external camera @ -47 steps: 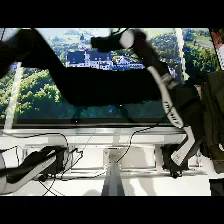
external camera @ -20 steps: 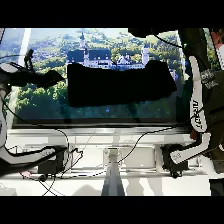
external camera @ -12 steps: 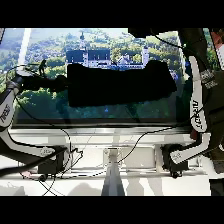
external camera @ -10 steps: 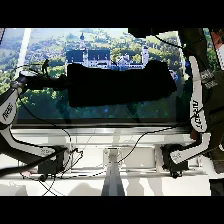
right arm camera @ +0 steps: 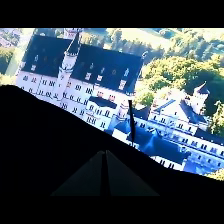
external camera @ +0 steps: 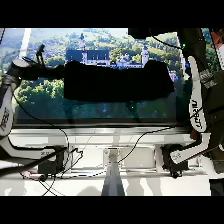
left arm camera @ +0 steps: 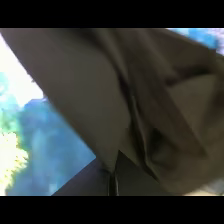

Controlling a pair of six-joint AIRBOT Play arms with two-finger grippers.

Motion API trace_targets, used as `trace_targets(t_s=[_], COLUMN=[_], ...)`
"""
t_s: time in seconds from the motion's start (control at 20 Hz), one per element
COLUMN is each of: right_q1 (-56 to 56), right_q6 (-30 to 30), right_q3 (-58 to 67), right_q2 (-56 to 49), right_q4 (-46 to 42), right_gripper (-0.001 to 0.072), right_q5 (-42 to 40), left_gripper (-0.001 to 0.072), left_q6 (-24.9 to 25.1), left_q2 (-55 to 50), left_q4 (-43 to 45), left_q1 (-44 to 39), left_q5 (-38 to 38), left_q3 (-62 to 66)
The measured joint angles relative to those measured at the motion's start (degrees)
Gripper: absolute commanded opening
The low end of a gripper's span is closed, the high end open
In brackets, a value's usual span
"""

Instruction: Fold the clothes and pants, and hang the long-sleeved shirts on hangers.

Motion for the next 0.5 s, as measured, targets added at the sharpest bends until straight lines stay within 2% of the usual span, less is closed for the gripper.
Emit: trace_targets(t_s=[0.25, 0.5], right_q1=[0.28, 3.74], right_q6=[-0.48, -0.63], right_q3=[-3.52, -9.07], right_q2=[-1.81, -3.02], right_q4=[0.76, 2.43], right_gripper=[0.0015, 0.0015], right_q5=[-0.02, -1.92], left_gripper=[0.0006, 0.0006], left_q6=[-10.14, -14.93], left_q2=[11.21, 19.12], left_q4=[13.88, 24.90], left_q1=[-2.29, -6.29], left_q5=[-10.91, -15.04], left_q3=[9.25, 12.94])
